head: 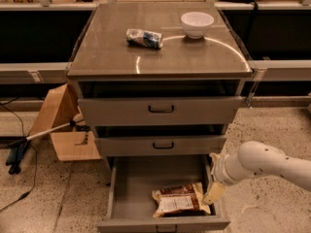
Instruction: Pick brown chip bag from bottom drawer and place on counter
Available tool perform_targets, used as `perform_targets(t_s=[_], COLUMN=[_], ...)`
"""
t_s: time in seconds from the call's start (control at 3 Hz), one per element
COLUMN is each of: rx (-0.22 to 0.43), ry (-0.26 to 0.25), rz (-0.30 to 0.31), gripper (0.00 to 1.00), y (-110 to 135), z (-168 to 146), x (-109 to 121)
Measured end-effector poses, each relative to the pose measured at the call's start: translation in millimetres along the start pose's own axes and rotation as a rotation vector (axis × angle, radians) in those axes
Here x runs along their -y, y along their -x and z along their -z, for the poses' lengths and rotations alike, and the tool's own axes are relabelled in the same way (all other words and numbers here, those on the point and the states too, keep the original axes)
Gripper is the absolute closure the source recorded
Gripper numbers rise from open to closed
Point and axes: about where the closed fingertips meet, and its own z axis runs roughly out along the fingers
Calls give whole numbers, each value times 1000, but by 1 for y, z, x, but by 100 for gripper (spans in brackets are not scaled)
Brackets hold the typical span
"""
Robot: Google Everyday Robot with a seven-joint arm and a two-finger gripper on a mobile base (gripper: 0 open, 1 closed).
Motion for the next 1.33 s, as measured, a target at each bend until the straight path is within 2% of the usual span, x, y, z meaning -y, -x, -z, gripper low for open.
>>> perform_targets(t_s=[0.33,0.67,1.33], rx=[39,99,106], ry=[29,126,113], rz=[-8,-24,-26], gripper=[0,0,0], y=[-6,-15,-18], z=[-30,-97,-99], x=[9,14,13])
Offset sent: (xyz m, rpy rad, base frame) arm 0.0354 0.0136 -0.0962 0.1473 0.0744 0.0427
